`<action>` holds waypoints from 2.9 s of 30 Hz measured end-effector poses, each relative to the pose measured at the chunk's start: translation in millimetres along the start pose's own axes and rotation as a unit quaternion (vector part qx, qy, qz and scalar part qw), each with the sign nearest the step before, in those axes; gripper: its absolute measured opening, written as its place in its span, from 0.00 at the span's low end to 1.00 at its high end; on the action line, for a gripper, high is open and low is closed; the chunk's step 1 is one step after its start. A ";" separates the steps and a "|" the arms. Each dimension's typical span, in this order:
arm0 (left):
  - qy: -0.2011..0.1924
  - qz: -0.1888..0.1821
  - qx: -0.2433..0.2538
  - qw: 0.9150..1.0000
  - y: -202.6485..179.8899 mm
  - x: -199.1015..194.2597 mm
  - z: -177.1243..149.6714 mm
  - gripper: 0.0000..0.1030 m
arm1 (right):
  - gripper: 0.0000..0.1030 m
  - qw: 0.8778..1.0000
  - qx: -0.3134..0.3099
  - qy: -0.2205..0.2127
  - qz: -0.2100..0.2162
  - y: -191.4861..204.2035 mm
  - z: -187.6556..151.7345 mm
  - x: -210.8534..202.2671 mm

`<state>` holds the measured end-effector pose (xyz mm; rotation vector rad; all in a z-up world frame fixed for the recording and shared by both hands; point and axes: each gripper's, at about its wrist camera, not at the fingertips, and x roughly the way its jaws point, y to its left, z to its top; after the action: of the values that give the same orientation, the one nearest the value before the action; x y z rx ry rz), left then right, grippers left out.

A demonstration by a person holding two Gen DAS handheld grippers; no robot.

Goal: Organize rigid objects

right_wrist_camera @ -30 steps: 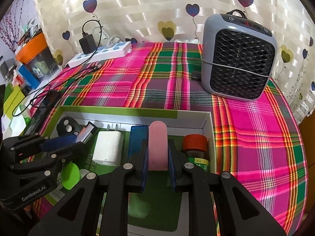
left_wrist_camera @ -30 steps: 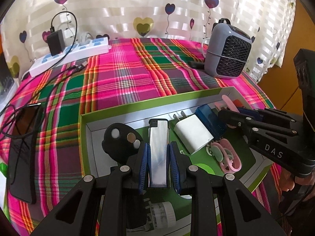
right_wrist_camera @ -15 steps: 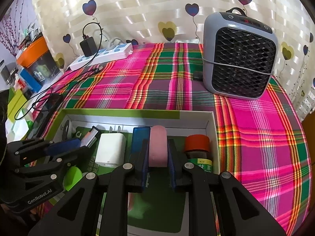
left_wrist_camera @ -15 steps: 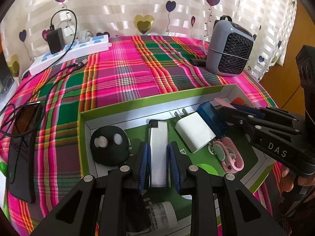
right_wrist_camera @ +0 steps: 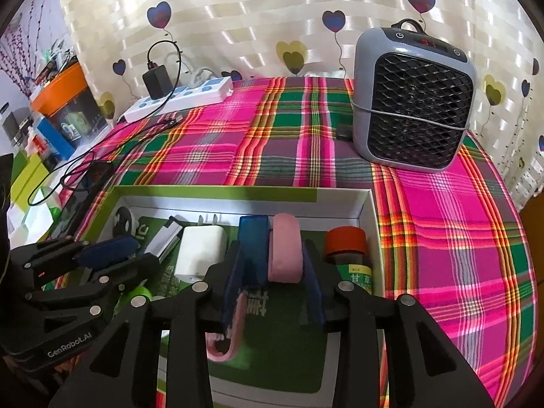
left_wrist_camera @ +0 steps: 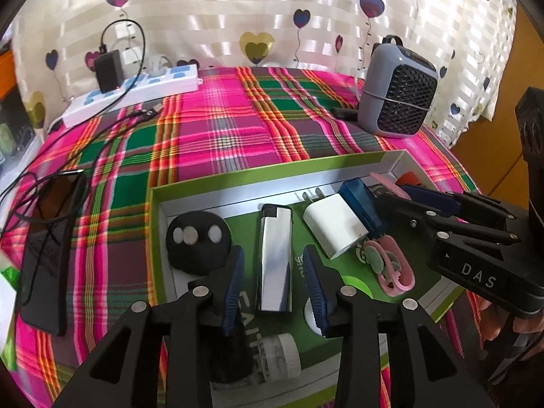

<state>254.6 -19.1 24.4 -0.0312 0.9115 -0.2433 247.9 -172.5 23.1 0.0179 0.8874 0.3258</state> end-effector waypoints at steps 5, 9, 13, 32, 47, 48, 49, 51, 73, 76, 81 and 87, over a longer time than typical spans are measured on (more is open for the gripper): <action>-0.008 0.009 -0.004 1.000 -2.3 -11.4 -6.3 0.34 | 0.36 1.000 0.005 -0.009 0.000 1.9 -4.7 -10.8; -0.018 0.025 -0.003 1.000 -6.0 -22.1 -10.9 0.34 | 0.36 1.000 0.001 -0.013 -0.001 6.6 -8.5 -18.8; -0.031 0.029 -0.001 0.999 -12.7 -37.2 -17.9 0.34 | 0.36 1.000 0.001 -0.022 -0.004 11.1 -15.6 -30.1; -0.041 0.066 -0.008 0.997 -30.6 -77.9 -73.1 0.34 | 0.45 0.999 0.007 -0.027 -0.024 24.6 -64.7 -67.9; -0.007 0.067 -0.028 0.997 -35.3 -82.2 -130.0 0.34 | 0.46 0.999 -0.005 -0.012 -0.046 38.8 -113.8 -81.4; -0.006 0.067 -0.027 0.997 -36.1 -82.8 -131.5 0.34 | 0.46 0.999 -0.004 -0.010 -0.048 39.3 -115.4 -81.3; -0.006 0.066 -0.028 0.997 -37.7 -83.9 -133.6 0.34 | 0.46 0.999 -0.004 -0.007 -0.052 39.3 -118.1 -81.5; -0.002 0.062 -0.031 0.998 -40.2 -84.3 -137.5 0.34 | 0.46 0.998 -0.001 -0.005 -0.057 38.4 -124.6 -83.9; -0.022 0.095 -0.023 0.995 -59.3 -92.2 -157.4 0.36 | 0.54 0.995 0.014 -0.006 -0.098 32.9 -158.0 -96.9; -0.022 0.096 -0.022 0.995 -58.9 -92.2 -157.5 0.36 | 0.54 0.995 0.014 -0.007 -0.098 33.1 -158.6 -97.0; -0.022 0.095 -0.023 0.995 -59.1 -92.3 -157.6 0.36 | 0.54 0.995 0.014 -0.007 -0.098 32.9 -158.5 -96.9; -0.022 0.095 -0.023 0.995 -59.1 -92.4 -157.8 0.36 | 0.57 0.995 0.011 -0.006 -0.095 34.4 -158.4 -96.6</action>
<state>64.9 -44.1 7.1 0.0068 0.8690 -0.0450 61.0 -186.3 1.1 -0.0438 0.8735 0.1372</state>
